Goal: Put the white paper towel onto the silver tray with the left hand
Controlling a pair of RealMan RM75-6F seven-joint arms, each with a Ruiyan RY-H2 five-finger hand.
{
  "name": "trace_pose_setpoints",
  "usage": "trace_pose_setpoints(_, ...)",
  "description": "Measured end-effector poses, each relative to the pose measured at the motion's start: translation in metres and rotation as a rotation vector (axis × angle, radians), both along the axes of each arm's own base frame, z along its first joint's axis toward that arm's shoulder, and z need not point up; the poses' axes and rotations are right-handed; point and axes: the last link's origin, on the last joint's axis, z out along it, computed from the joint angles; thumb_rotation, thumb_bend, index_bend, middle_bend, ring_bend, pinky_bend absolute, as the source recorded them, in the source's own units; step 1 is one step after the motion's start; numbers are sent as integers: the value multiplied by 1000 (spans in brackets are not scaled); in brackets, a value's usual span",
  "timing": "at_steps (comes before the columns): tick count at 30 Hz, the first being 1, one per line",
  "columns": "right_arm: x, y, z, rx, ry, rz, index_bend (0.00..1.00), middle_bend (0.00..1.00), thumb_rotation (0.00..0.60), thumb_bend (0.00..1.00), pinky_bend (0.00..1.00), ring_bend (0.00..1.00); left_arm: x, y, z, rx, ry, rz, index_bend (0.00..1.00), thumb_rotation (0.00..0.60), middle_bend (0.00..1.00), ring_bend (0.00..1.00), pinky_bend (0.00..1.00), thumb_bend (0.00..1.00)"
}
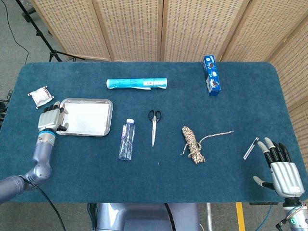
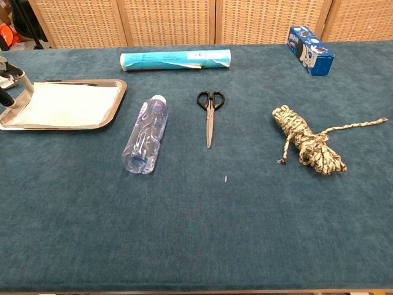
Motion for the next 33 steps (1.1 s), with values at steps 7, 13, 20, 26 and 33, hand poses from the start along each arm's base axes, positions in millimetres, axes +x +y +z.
trace_pose_setpoints(7,0,0,0,1,-1,0,86,0,600,0,0,0,15,-7,9,22,-99,-31,325,600,0,0,0,282)
trace_pose_setpoints(13,0,1,0,2,0,1,86,0,600,0,0,0,31,-28,11,11,-186,-101,325,600,0,0,0,218)
trace_pose_setpoints(20,1,2,0,2,0,3,86,0,600,0,0,0,45,-66,15,-5,-234,-204,323,600,0,0,0,212)
trace_pose_setpoints(26,2,2,1,2,-2,6,86,0,600,0,0,0,43,-107,20,-21,-249,-236,320,600,0,0,0,211)
trace_pose_setpoints(33,2,2,1,1,-8,12,86,0,600,0,0,0,28,-139,24,26,-234,-252,315,600,0,0,0,192)
